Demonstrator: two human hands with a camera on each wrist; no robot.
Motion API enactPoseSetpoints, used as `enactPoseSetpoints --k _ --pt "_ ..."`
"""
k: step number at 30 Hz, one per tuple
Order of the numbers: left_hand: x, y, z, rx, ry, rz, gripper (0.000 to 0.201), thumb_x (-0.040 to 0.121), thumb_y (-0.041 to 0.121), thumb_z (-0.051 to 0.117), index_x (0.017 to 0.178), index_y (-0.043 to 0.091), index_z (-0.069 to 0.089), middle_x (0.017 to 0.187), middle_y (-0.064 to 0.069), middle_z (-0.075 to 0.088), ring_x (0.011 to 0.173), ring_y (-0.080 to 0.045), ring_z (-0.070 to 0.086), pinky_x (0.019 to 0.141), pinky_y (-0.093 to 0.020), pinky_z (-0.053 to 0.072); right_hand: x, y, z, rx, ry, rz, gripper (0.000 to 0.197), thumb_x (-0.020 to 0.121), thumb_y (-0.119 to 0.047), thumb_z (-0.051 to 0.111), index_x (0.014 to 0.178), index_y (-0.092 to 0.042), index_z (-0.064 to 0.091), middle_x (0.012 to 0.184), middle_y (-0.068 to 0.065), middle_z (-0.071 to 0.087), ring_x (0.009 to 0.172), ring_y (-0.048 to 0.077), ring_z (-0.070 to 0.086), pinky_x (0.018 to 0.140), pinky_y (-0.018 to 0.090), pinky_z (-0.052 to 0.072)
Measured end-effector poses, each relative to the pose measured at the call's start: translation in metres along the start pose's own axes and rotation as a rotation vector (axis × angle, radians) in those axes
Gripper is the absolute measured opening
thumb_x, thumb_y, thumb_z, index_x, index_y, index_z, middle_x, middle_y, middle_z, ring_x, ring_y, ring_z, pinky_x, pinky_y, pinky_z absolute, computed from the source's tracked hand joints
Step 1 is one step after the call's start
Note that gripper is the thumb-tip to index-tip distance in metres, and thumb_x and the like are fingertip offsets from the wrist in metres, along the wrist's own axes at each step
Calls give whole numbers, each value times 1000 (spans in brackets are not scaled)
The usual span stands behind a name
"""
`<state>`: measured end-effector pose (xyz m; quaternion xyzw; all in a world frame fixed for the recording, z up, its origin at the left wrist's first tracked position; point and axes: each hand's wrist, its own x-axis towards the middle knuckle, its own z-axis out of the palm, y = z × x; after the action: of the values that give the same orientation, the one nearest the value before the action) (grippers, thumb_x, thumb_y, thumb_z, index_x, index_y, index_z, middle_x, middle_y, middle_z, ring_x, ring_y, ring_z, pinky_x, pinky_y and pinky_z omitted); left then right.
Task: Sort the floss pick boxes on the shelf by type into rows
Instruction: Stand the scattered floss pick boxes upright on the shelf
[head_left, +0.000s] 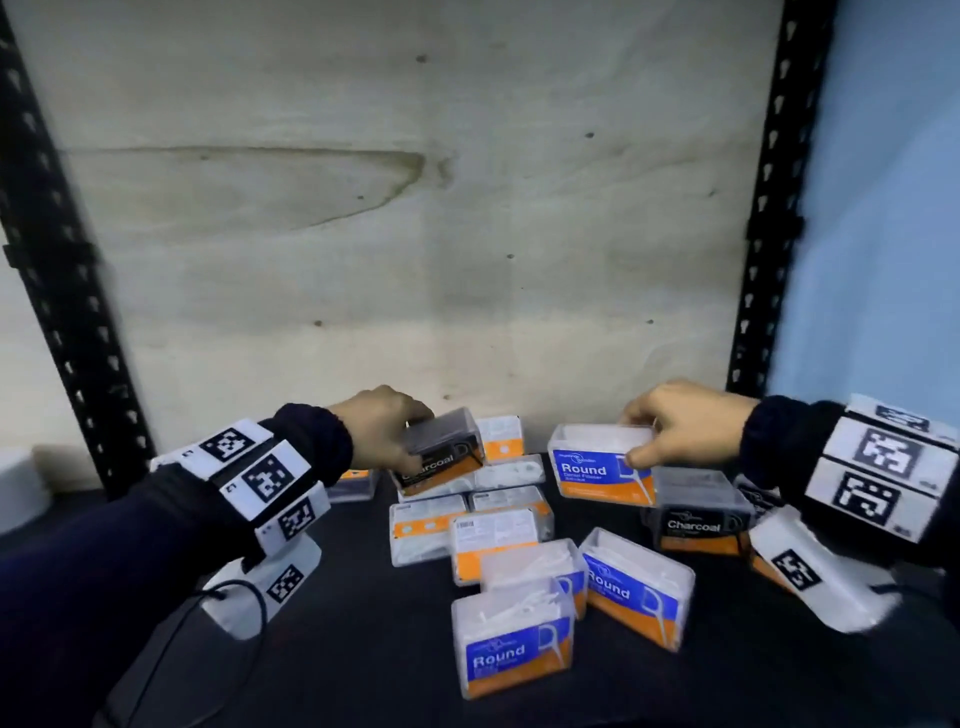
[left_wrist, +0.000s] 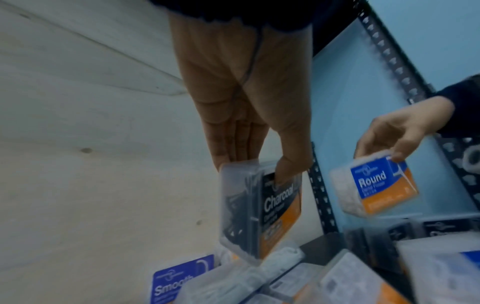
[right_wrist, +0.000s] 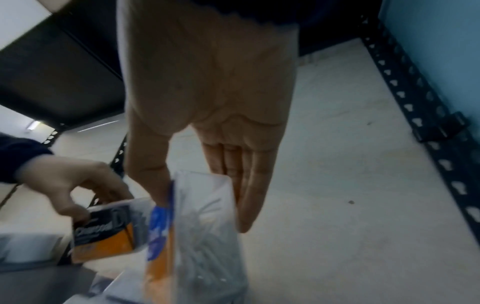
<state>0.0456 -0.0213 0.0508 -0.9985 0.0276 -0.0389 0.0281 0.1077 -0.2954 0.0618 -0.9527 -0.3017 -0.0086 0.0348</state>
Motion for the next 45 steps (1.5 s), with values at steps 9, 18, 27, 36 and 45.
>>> enactPoseSetpoints --k 9,18,27,36,45 --pt "-14 40 -11 15 -40 64 37 78 24 65 113 13 64 84 -1 58 76 -18 50 67 -26 41 -59 24 59 -66 -100 197 21 85 -33 55 72 -17 51 100 13 65 95 27 62 64 28 40" --pt "11 75 -34 60 -67 81 41 80 24 64 119 11 63 111 -10 69 87 -20 56 81 -31 50 -73 49 95 341 -174 74 53 87 -48 53 129 -16 53 120 -1 65 98 9 57 87 19 43" --pt "92 134 -42 163 -65 156 43 83 27 65 119 4 62 113 -12 66 87 -20 50 74 -28 42 -104 77 124 333 27 149 79 81 -70 31 141 -19 39 145 2 46 133 12 43 110 21 29" --pt "165 189 -24 233 -133 225 45 85 24 64 123 0 59 122 -17 63 94 -22 51 79 -29 40 -107 85 177 234 95 184 120 54 -75 -22 144 -20 35 155 -2 29 144 11 25 117 23 18" --pt "226 239 4 388 -279 251 47 84 24 67 123 -1 59 96 -6 49 80 -21 46 57 -24 39 -105 84 195 158 280 245 79 97 -37 -3 101 -25 75 107 -8 74 100 5 70 82 24 57"
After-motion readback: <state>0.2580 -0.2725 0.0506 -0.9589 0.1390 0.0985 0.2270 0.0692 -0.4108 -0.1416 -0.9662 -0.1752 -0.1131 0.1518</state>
